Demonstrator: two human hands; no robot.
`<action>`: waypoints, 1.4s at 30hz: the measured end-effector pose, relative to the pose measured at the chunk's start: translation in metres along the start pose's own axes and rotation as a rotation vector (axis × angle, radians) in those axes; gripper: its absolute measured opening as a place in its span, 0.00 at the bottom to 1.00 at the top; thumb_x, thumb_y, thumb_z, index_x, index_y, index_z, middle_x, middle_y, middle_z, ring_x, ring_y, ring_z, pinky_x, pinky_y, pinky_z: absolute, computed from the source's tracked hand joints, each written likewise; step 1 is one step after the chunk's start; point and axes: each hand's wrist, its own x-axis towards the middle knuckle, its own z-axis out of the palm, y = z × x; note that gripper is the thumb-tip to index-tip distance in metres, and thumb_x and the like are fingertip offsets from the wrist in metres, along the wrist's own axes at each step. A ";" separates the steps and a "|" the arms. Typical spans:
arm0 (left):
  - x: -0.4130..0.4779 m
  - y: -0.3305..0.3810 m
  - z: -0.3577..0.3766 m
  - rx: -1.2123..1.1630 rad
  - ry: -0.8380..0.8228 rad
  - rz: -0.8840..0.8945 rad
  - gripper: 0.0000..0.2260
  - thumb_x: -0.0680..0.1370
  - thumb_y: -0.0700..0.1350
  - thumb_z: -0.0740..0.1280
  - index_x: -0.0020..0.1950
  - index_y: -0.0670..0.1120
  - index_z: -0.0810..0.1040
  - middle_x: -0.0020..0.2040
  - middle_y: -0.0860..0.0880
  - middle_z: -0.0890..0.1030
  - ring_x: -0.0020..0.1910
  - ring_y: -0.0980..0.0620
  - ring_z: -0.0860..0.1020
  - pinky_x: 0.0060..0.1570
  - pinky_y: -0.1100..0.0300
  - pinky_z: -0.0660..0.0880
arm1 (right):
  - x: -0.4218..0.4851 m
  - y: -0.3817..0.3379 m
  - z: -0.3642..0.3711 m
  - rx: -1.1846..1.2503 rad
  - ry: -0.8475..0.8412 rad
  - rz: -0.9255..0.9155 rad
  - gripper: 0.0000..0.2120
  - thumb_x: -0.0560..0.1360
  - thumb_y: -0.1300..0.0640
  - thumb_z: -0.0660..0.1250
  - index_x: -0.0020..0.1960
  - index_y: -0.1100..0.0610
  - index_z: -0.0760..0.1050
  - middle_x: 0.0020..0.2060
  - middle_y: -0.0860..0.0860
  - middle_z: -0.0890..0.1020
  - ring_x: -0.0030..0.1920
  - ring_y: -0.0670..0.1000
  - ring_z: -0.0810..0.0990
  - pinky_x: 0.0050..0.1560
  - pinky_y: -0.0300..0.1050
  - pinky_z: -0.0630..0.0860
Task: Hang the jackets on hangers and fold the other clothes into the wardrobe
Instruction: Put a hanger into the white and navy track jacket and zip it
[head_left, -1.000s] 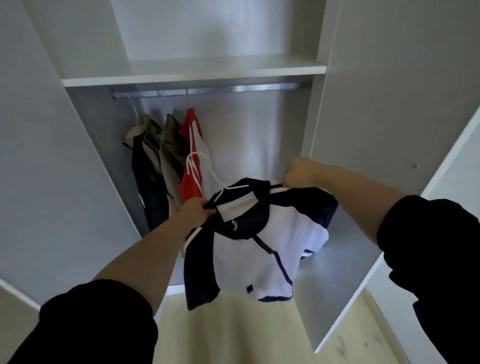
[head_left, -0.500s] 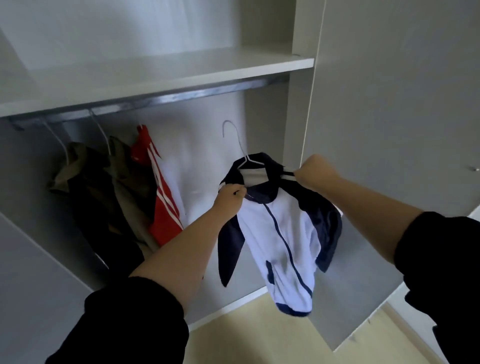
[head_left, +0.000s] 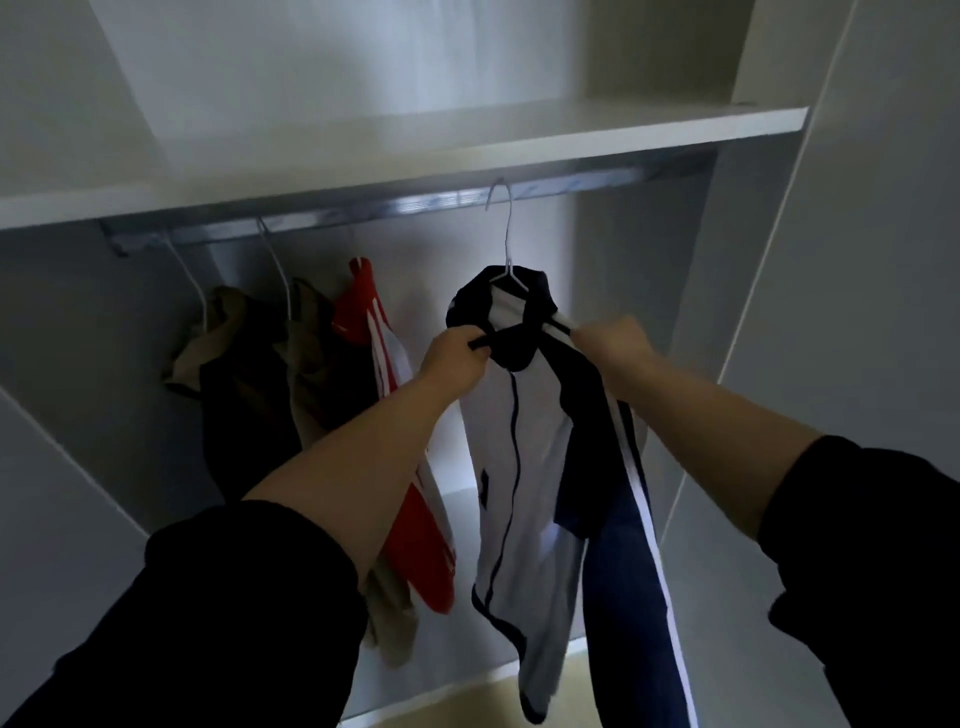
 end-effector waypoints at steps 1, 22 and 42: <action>0.004 -0.005 -0.005 0.010 0.016 0.001 0.08 0.80 0.37 0.60 0.44 0.39 0.77 0.34 0.50 0.72 0.40 0.49 0.72 0.40 0.60 0.65 | 0.005 -0.004 0.009 0.031 -0.002 -0.023 0.15 0.78 0.61 0.59 0.33 0.58 0.61 0.32 0.52 0.67 0.30 0.48 0.65 0.28 0.39 0.62; 0.072 -0.079 -0.037 0.361 0.066 -0.088 0.12 0.79 0.37 0.60 0.35 0.44 0.70 0.36 0.48 0.72 0.42 0.48 0.73 0.38 0.60 0.67 | 0.076 -0.040 0.136 0.122 0.051 -0.220 0.24 0.77 0.52 0.66 0.30 0.56 0.57 0.25 0.51 0.62 0.25 0.50 0.60 0.26 0.42 0.58; 0.041 -0.063 -0.013 0.297 -0.101 -0.192 0.15 0.82 0.37 0.57 0.36 0.51 0.65 0.37 0.54 0.68 0.34 0.61 0.67 0.42 0.66 0.64 | 0.069 0.020 0.121 -0.093 -0.215 -0.253 0.07 0.75 0.61 0.62 0.51 0.60 0.77 0.44 0.54 0.82 0.44 0.54 0.80 0.50 0.46 0.77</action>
